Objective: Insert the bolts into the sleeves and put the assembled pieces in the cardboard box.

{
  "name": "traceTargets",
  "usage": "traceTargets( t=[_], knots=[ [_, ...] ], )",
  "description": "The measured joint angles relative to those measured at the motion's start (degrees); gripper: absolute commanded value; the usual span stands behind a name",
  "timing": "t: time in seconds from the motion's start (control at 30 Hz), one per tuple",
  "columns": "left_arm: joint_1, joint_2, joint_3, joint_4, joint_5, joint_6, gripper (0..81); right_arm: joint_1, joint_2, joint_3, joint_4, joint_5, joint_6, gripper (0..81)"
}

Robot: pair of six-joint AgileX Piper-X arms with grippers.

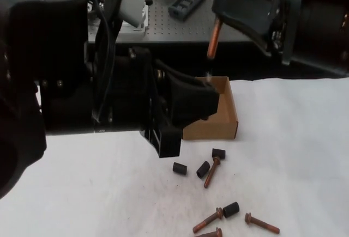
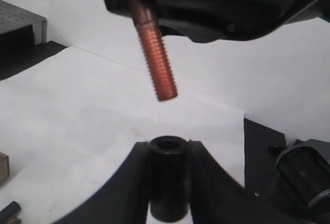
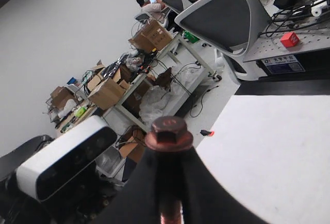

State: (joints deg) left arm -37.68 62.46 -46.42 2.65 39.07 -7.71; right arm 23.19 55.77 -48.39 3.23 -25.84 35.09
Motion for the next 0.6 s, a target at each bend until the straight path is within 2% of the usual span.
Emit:
traceTargets(
  t=[0.6],
  knots=[
    [0.0, 0.0, 0.0, 0.0, -1.63, -3.01, 0.7, 0.26, 0.15, 0.0, 4.73, 0.0, -2.32, 0.5]
  ],
)
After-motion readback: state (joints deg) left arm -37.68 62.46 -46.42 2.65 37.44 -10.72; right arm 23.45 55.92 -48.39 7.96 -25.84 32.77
